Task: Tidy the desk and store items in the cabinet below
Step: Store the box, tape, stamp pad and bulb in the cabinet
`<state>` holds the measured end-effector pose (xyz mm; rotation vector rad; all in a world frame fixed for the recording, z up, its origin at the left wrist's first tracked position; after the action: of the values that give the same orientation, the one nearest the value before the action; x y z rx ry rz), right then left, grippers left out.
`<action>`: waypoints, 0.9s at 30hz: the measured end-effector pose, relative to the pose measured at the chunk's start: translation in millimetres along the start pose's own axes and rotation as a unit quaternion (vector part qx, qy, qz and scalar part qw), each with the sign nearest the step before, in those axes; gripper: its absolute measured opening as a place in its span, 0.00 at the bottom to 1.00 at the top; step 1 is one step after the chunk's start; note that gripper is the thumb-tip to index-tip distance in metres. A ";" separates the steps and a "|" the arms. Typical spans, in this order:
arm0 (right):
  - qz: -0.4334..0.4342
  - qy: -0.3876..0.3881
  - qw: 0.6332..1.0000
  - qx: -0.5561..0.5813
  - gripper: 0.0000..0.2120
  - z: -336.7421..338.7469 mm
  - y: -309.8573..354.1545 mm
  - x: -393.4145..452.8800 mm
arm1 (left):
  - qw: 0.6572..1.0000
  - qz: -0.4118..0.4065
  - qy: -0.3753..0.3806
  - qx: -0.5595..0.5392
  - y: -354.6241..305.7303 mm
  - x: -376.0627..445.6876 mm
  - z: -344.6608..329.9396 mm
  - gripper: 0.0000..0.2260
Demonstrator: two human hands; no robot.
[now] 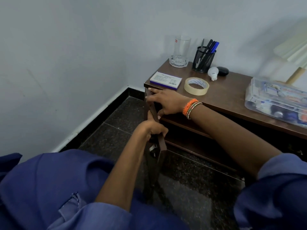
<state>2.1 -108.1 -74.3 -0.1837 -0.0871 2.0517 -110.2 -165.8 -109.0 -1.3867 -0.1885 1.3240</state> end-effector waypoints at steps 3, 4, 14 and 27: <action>0.036 -0.004 0.999 -0.020 0.27 9.8 14.1 18.2 | 0.998 0.000 0.002 0.069 5.3 -4.3 22.7 0.45; 0.048 -0.013 0.998 -0.034 0.25 11.8 17.7 23.9 | 0.997 -0.002 0.005 0.075 6.1 -6.2 29.0 0.43; 0.053 -0.102 0.992 -0.045 0.30 8.0 32.8 62.5 | 0.973 0.002 -0.146 0.180 15.3 -9.6 90.6 0.30; -0.039 -0.151 0.987 0.042 0.28 -0.8 41.7 92.0 | 0.900 -0.100 -0.410 0.110 39.7 -5.9 121.4 0.20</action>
<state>-76.4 -46.5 -89.5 0.1812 -0.1917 1.9880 -226.2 -112.6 -101.0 -0.5320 -0.7029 1.6265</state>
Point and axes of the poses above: each hand's wrist, its own x-axis towards the middle knuckle, its own z-axis out of the back of the hand, y = z × x, the point moved 3 cm from there along x, towards the middle knuckle, and after that the axes turned 2 degrees about -x, right-handed, at the moved point
